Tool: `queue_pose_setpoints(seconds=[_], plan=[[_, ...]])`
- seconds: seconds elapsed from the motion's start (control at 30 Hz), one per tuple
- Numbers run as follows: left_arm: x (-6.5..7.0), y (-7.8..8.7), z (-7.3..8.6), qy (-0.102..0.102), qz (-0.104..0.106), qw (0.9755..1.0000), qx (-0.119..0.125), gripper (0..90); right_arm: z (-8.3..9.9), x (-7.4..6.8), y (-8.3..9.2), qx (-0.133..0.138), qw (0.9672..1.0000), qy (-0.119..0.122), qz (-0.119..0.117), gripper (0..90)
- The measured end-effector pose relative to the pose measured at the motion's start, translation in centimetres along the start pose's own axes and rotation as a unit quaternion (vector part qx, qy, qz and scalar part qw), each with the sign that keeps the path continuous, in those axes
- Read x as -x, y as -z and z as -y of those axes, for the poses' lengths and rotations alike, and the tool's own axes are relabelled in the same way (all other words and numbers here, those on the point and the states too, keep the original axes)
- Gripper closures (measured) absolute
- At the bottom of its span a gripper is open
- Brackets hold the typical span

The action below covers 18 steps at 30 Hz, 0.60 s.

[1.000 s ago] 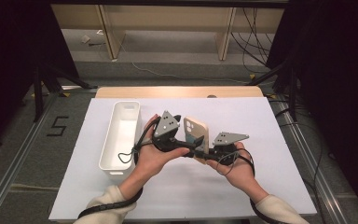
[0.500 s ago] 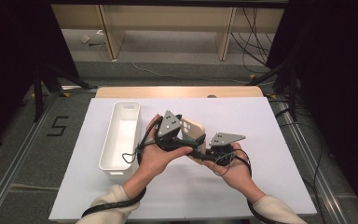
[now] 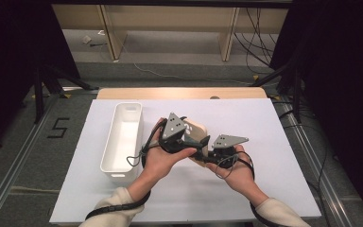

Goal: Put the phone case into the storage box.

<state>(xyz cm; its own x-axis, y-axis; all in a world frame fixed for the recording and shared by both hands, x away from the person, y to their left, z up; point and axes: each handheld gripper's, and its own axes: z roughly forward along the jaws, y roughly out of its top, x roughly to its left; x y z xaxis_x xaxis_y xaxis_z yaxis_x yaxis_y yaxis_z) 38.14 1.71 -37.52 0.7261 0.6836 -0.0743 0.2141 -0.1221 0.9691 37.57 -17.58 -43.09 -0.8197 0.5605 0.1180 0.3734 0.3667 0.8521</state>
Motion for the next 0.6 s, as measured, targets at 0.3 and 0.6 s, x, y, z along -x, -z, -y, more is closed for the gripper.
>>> queue_pose_setpoints(seconds=[0.3,0.6], plan=[[0.03,0.07,0.05,0.005,0.003,1.0000,0.007,7.2,0.13,-0.03,-0.11,0.003,1.0000,-0.001,0.005,85.5],[0.06,0.08,0.03,0.008,0.010,0.9999,0.011,9.3,0.17,-0.15,-0.27,0.004,1.0000,0.003,0.006,84.3]])
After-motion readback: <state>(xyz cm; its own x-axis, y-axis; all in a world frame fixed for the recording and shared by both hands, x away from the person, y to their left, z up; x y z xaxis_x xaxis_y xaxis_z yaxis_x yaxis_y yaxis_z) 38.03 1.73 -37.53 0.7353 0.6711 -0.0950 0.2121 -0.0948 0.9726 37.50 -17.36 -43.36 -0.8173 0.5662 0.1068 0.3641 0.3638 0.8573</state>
